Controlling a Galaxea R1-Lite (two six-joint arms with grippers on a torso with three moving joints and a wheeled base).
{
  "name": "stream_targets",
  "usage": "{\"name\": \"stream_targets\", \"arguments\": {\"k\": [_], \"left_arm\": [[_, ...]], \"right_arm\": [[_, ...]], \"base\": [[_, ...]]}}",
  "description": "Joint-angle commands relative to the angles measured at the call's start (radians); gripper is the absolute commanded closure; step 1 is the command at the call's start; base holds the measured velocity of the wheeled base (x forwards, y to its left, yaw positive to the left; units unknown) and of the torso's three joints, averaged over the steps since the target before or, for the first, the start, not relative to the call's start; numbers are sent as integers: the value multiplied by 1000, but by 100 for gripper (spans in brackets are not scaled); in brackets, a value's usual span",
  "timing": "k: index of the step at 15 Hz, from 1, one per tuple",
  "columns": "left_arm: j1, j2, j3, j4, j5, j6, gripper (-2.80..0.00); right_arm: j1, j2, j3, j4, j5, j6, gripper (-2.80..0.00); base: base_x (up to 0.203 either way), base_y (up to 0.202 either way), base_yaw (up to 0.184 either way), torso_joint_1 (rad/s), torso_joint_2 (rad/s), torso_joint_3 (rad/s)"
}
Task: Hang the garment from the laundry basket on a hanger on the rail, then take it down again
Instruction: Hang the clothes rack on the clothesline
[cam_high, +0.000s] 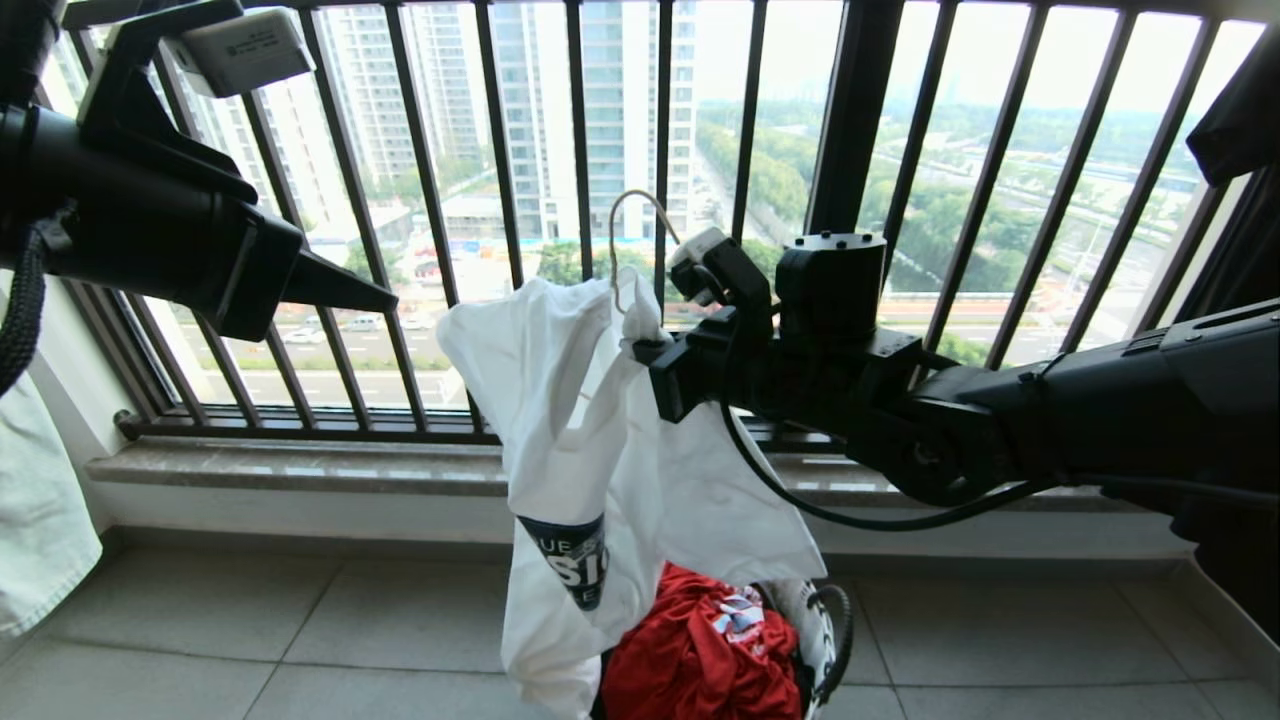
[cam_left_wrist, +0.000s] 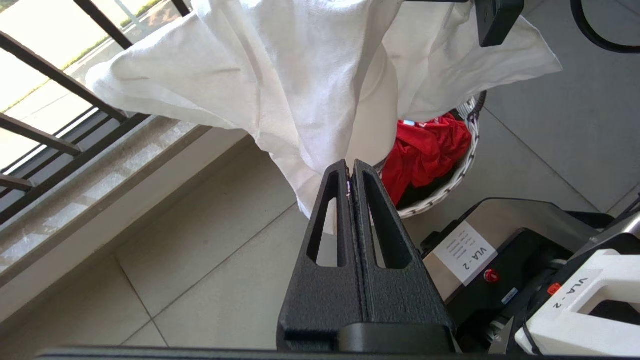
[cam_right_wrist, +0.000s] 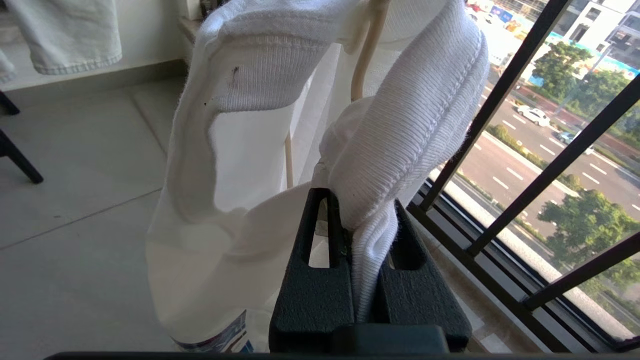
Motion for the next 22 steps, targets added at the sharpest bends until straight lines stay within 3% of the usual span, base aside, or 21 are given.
{"name": "stream_targets", "arguments": {"k": [1,4,8,9,15,19,22], "left_arm": [[12,-3,-6,41,-84,90,0],[10,6,-3,92,-97,159,0],[9,-1,62,85,-184,228,0],[9,-10,69,86,-185,236,-280],[13,20,58,68,-186,257,-280],[18,103,31,-34,-184,350,-280],[21,176,-29,-30,-184,366,-280]], "right_arm": [[1,-60,64,-3,121,12,0],[0,-105,111,-3,238,56,0],[-1,-119,134,-5,268,53,0],[-1,-121,134,-5,278,53,0],[-1,-137,161,-5,335,56,0],[-1,-132,162,-3,356,56,0],[-2,-133,162,-4,364,56,0]], "base": [[0,0,0,0,0,0],[0,0,0,0,0,0],[0,0,0,0,0,0],[0,0,0,0,0,0],[0,0,0,0,0,0],[0,0,0,0,0,0],[0,0,0,0,0,0]]}}
